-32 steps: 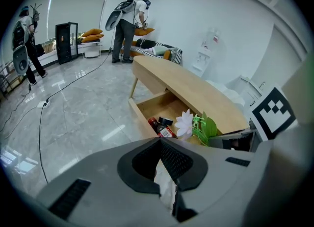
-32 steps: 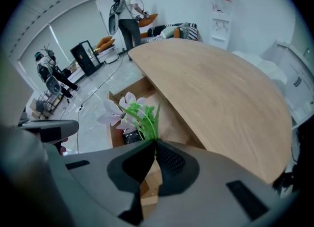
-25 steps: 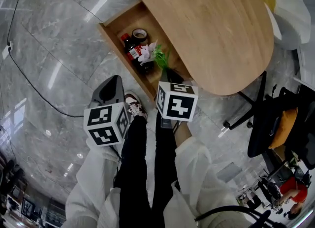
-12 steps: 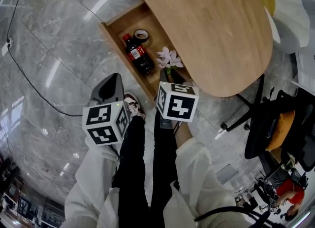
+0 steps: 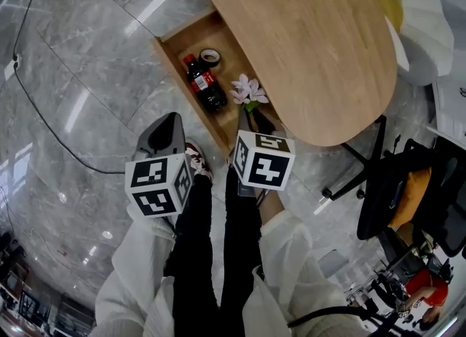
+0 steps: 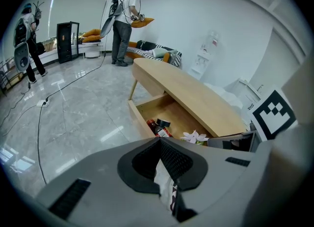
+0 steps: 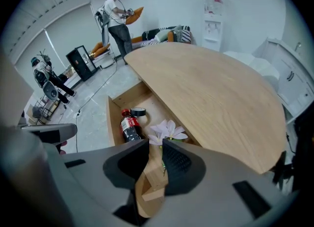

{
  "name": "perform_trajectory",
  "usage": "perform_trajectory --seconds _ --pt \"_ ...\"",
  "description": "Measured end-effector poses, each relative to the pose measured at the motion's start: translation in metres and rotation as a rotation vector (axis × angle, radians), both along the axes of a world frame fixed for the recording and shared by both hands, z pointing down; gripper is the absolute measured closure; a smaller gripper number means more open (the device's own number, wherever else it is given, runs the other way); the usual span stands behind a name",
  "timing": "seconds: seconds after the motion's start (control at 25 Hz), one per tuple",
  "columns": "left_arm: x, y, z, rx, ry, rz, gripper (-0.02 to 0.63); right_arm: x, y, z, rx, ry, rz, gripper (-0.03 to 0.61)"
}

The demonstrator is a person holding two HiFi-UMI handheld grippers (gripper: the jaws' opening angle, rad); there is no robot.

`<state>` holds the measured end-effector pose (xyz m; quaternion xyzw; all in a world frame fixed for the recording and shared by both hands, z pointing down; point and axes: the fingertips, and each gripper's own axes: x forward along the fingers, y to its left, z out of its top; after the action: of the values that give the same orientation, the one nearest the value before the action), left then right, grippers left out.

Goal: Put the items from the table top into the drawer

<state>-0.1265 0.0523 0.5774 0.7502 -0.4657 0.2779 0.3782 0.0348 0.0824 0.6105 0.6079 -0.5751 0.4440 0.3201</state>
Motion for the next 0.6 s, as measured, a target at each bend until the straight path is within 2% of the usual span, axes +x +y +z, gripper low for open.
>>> perform_trajectory --seconds 0.32,0.6 --pt "0.007 -0.003 -0.043 0.042 0.023 -0.005 0.620 0.013 0.022 -0.054 0.022 0.017 0.040 0.499" --pt "0.015 0.005 -0.135 0.061 0.108 -0.024 0.620 0.004 0.034 -0.144 0.116 -0.057 0.016 0.517"
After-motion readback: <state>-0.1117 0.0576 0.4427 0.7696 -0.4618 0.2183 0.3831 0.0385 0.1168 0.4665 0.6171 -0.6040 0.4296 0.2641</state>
